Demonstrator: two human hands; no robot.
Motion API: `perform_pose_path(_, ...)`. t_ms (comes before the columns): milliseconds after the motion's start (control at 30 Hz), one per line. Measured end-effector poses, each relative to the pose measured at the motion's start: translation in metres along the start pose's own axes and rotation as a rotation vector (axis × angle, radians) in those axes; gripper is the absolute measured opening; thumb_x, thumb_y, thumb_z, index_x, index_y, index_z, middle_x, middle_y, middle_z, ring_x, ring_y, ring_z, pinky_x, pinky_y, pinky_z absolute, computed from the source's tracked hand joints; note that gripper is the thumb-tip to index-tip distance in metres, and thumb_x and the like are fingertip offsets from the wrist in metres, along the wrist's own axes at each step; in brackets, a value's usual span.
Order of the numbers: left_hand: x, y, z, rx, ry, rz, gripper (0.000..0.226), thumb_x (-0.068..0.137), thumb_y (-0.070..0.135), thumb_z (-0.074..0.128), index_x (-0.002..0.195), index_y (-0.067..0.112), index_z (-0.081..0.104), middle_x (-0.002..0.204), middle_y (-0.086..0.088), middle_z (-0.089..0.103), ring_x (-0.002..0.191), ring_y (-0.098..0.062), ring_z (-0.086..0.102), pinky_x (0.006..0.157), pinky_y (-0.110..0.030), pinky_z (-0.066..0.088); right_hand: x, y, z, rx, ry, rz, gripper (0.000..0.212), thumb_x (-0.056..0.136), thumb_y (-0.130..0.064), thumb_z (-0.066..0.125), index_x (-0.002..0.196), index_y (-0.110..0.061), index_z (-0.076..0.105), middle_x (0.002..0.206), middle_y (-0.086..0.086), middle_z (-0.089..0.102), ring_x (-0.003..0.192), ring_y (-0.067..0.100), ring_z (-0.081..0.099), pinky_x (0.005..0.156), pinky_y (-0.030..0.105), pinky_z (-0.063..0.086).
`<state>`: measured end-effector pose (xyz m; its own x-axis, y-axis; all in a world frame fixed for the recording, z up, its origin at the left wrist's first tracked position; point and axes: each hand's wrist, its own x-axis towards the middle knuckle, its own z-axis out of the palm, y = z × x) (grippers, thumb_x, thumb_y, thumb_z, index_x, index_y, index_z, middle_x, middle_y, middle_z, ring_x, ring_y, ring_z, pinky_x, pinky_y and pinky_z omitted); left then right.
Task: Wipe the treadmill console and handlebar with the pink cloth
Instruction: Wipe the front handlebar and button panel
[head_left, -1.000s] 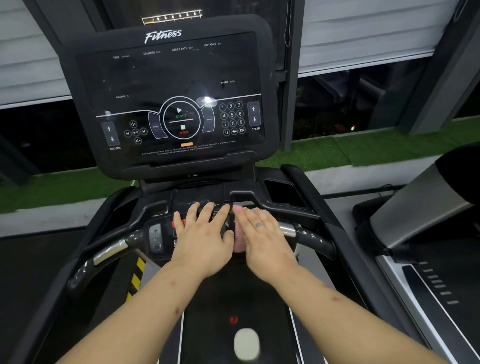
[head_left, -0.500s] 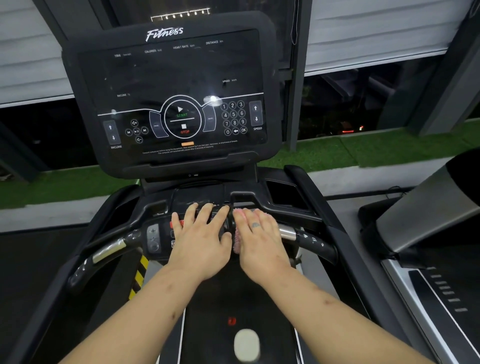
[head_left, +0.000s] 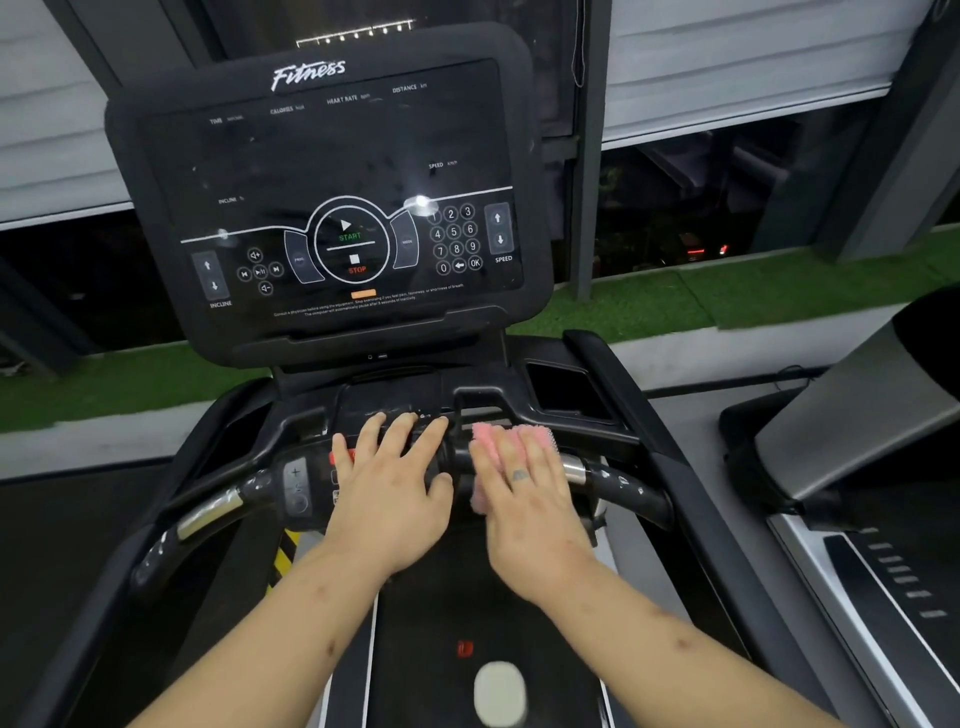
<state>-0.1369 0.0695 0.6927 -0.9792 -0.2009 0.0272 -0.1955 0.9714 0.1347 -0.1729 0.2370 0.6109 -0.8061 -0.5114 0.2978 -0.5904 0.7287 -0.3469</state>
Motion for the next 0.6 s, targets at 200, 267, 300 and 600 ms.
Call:
perform_pose_path(200,0.0,-0.001,-0.001,-0.006,-0.009,0.013,0.064,0.102,0.045,0.038,0.162,0.042,0.017,0.171,0.008,0.014,0.158,-0.023,-0.005,0.124,-0.058,-0.013,0.035,-0.012,-0.006,0.105,-0.103,0.022,0.072,0.105,-0.027,0.039,0.166,-0.023,0.001,0.172,-0.003,0.014,0.159,0.019,0.003,0.129,0.042,0.0)
perform_pose_path(267,-0.001,-0.002,0.0,0.001,-0.013,0.02,0.065,0.099,0.046,0.034,0.162,0.042,0.017,0.171,0.007,0.014,0.158,-0.023,-0.005,0.124,-0.058,-0.014,0.049,-0.008,-0.014,0.135,-0.178,0.034,0.07,0.107,-0.033,0.036,0.166,-0.021,0.0,0.173,-0.003,0.01,0.159,0.015,0.003,0.129,0.04,0.004)
perform_pose_path(300,-0.001,-0.003,0.0,-0.003,-0.015,0.024,0.067,0.097,0.046,0.031,0.162,0.042,0.018,0.171,0.007,0.014,0.158,-0.023,-0.005,0.124,-0.058,-0.014,0.055,-0.007,-0.018,0.151,-0.206,0.05,0.066,0.108,-0.036,0.031,0.165,-0.019,0.002,0.173,-0.001,0.011,0.159,0.015,0.005,0.129,0.039,0.006)
perform_pose_path(600,-0.002,-0.006,-0.002,-0.019,-0.033,0.04,0.072,0.091,0.047,0.025,0.162,0.044,0.014,0.171,0.008,0.013,0.158,-0.023,-0.006,0.124,-0.059,-0.015,0.032,-0.013,-0.017,-0.027,-0.215,0.05,0.075,0.099,-0.037,0.038,0.165,-0.021,0.005,0.171,0.003,0.014,0.157,0.024,0.01,0.129,0.046,0.004)
